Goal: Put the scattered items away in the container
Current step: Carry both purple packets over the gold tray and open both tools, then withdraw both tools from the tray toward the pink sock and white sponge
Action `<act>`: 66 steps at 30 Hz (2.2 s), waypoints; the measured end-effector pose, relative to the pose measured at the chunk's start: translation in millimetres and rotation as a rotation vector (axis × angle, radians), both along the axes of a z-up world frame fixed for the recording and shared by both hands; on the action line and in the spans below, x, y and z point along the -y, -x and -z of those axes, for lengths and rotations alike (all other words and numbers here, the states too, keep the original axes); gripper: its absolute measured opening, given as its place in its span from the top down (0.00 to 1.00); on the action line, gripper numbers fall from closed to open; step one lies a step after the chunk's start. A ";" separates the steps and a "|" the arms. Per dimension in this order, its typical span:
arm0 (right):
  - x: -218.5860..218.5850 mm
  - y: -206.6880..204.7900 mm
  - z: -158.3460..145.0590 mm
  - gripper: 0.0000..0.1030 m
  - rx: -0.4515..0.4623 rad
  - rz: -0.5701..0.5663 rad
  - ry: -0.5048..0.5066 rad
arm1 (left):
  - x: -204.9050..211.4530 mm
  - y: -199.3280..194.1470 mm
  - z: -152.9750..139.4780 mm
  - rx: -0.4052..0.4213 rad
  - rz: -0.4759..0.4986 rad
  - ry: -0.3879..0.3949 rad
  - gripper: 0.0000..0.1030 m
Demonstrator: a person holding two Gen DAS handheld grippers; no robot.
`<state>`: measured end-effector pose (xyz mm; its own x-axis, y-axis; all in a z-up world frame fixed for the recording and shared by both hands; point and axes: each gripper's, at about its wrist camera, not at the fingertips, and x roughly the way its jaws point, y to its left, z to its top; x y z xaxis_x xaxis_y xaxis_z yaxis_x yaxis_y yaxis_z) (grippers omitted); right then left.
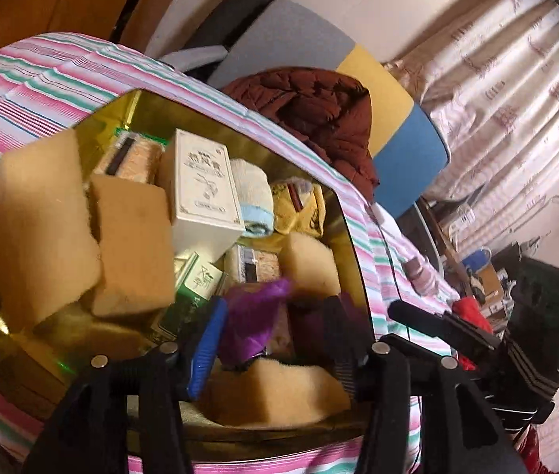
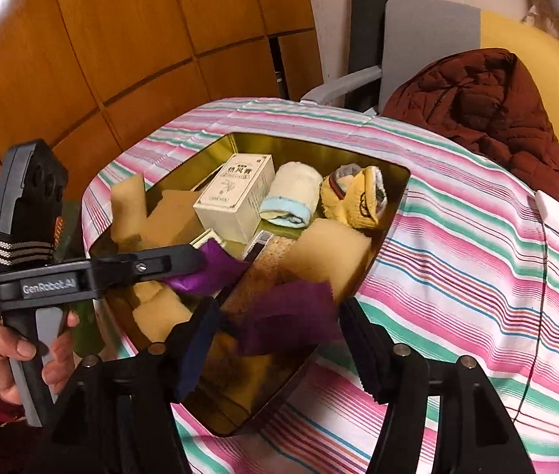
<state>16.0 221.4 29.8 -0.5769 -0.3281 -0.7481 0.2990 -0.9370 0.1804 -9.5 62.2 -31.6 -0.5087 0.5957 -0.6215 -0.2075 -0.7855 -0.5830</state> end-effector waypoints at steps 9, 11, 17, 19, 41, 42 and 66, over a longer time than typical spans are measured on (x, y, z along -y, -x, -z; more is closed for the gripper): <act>-24.5 -10.3 -14.3 0.31 -0.042 0.073 0.091 | -6.8 -9.9 -20.0 -0.072 -0.048 0.041 0.45; -31.2 -12.5 -13.9 0.31 -0.041 0.087 0.088 | -11.8 -11.9 -24.4 -0.086 -0.030 0.048 0.45; -57.9 -18.9 -9.7 0.30 -0.032 0.139 0.080 | -34.9 -18.4 -36.7 -0.121 0.030 0.061 0.45; -69.4 -21.1 -8.3 0.30 -0.026 0.158 0.079 | -45.0 -19.2 -40.5 -0.128 0.051 0.069 0.45; -224.0 -41.3 -14.7 0.17 -0.031 0.562 -0.001 | -163.0 -38.4 -42.0 -0.134 0.313 0.151 0.44; -224.8 -42.1 -15.0 0.17 -0.033 0.566 -0.006 | -165.9 -40.0 -40.8 -0.131 0.319 0.153 0.44; -267.8 -26.8 -7.6 0.13 0.024 0.622 -0.104 | -203.3 -42.4 -28.9 -0.089 0.401 0.192 0.44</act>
